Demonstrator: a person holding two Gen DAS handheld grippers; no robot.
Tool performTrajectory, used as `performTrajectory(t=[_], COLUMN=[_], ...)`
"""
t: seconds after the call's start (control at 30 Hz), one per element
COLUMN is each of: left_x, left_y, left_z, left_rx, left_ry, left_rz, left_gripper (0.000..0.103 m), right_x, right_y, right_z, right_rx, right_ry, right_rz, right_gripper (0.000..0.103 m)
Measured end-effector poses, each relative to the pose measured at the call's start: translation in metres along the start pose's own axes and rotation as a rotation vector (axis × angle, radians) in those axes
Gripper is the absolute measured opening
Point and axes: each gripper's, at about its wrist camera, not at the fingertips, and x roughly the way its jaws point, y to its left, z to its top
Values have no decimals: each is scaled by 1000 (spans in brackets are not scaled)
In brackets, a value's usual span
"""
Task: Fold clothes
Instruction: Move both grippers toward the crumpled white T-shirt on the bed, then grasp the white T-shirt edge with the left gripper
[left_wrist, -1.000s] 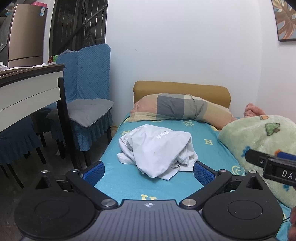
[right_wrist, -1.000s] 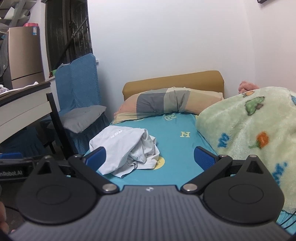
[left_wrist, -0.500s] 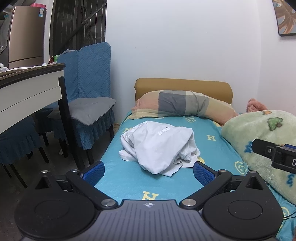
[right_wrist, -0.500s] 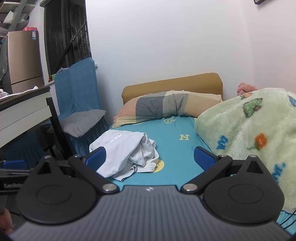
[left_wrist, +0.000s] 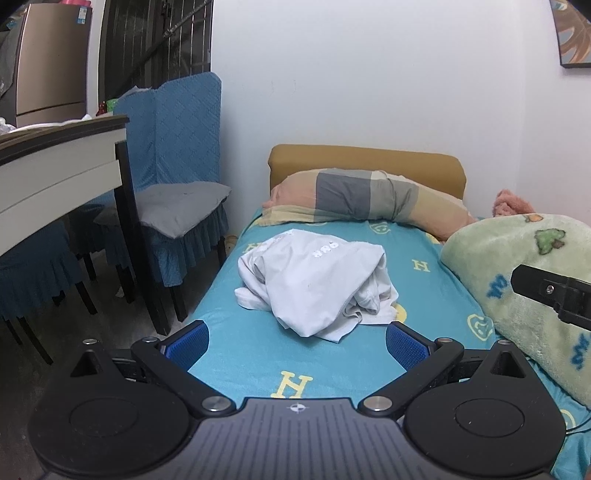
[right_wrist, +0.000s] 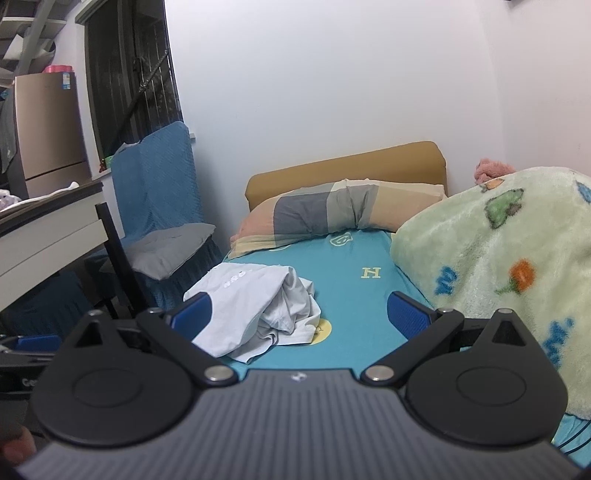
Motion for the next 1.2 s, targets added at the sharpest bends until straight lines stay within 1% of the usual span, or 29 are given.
performTrajectory(t=[0.17,0.3,0.37,0.43,0.57,0.63,0.77,0.8,0.83,0.9,0.93,1.0,1.03,1.07,1.1,1.17,1.2], left_x=[27,66,92,120,181,206,245,252,257,269,271,272,273,274,273,266,258], left_y=[-2,-2,1,6,17,20,23,23,22,21,22,23,24,27,30,34,35], left_z=[10,19,21,21,15,7,-8,-10,-12,-14,-14,-10,-8,-6,-3,4,9], left_rx=[3,21,9,-29,-129,-158,-175,-169,-160,-142,-127,-91,-86,-88,-97,-128,-135], left_ry=[76,172,226,272,379,405,430,425,416,396,365,282,256,238,222,178,149], left_rz=[-41,-64,-79,-88,-108,-118,-147,-147,-143,-136,-137,-143,-152,-165,-176,-196,-210], left_gripper=[103,103,103,102,95,93,92,90,85,83,81,72,57,45,40,22,20], right_x=[4,13,21,30,50,60,83,90,97,110,117,127,132,136,139,143,143], right_y=[-6,-14,-18,-22,-29,-29,-29,-30,-32,-36,-37,-38,-39,-39,-40,-41,-41], right_z=[-2,-8,-11,-14,-20,-23,-31,-34,-37,-42,-45,-51,-54,-56,-58,-61,-61], right_rx=[21,46,55,73,105,109,104,107,112,124,127,120,116,113,110,107,104], right_ry=[2,21,38,60,100,119,149,157,167,189,198,207,210,210,209,203,195], right_rz=[-1,-2,-14,-24,-31,-27,-42,-44,-45,-45,-47,-52,-56,-58,-59,-62,-63], right_gripper=[103,103,103,103,103,103,103,103,103,103,103,103,103,103,103,103,103])
